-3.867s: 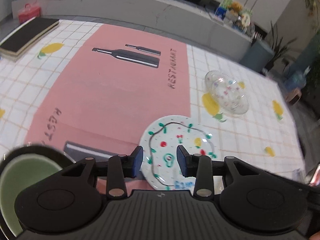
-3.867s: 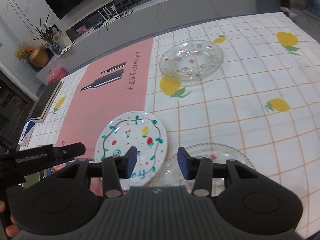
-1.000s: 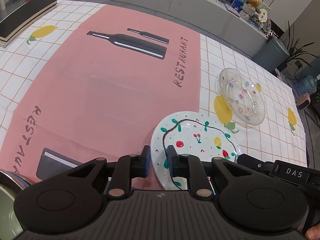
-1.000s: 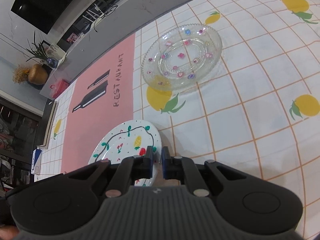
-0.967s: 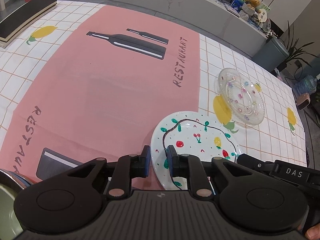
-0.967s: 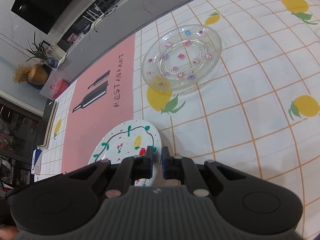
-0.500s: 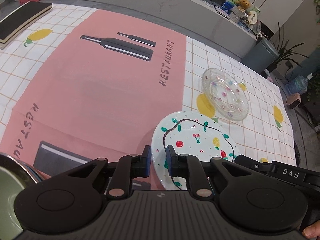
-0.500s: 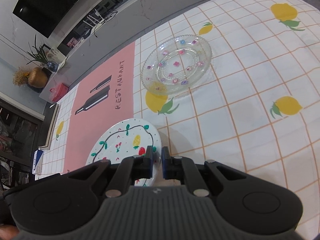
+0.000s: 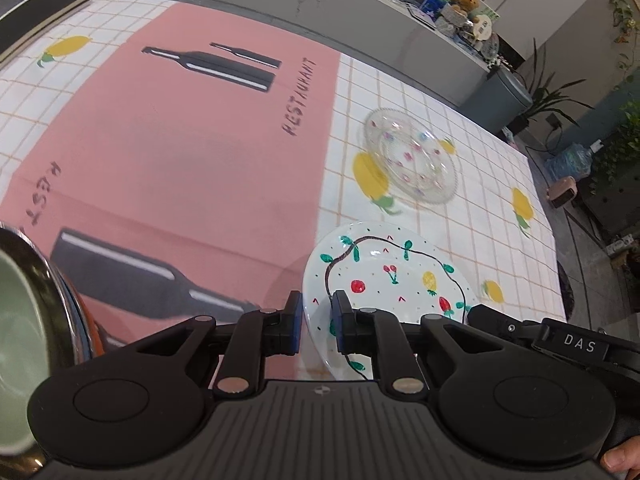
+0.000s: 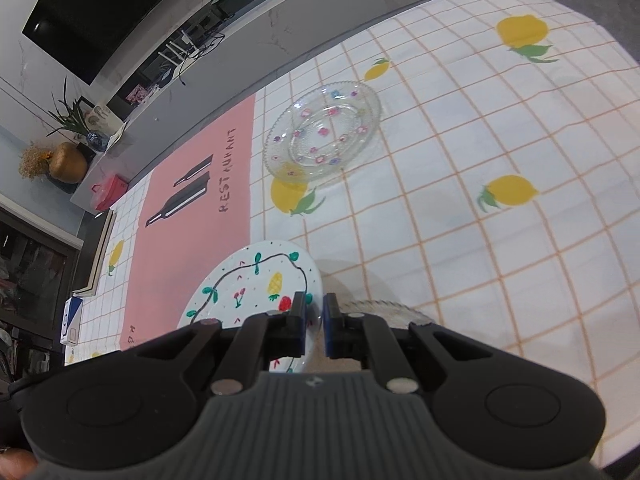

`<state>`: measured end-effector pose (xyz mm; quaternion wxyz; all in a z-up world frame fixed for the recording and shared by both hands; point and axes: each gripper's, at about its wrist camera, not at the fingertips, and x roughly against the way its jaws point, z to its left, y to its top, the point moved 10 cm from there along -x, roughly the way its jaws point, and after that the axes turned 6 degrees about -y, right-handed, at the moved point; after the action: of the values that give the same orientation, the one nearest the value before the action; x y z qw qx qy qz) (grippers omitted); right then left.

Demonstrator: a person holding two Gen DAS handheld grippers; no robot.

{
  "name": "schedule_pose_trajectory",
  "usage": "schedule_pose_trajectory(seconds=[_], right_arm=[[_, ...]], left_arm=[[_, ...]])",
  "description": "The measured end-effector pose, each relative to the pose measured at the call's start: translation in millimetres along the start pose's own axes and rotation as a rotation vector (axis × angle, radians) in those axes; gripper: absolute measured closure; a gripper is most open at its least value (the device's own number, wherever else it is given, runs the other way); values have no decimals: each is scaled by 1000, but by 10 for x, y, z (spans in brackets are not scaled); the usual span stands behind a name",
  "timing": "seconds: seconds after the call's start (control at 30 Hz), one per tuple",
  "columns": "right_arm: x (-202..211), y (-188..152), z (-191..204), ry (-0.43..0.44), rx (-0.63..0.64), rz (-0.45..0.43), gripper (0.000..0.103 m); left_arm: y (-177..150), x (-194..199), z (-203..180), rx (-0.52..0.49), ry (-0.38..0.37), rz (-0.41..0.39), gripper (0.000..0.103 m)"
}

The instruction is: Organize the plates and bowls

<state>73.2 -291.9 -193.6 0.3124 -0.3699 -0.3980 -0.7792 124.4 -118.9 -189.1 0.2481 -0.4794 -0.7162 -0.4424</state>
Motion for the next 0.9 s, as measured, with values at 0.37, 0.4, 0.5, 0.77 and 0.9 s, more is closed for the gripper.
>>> schedule_pose_trajectory(seconds=[0.37,0.4,0.5,0.77,0.9], right_arm=[[239,-197,-518,-58,-32,-4,97],[243,-220,-567,-64,-36,-1,97],[226,-282,-685,-78,-54,13,97],[133,-407,-723,-100,-37,30,96],[79,-449,-672,-145,25,21,94]], left_arm=[[-424,-120,-330,-56,-52,61,86],[-461,-145,-352,-63,-53,69,86],[-567,-206,-381,-75,-50,90,86],[-663,-253,-324,-100,-22,106,86],[-685,-288,-303,-121,-14,112,86]])
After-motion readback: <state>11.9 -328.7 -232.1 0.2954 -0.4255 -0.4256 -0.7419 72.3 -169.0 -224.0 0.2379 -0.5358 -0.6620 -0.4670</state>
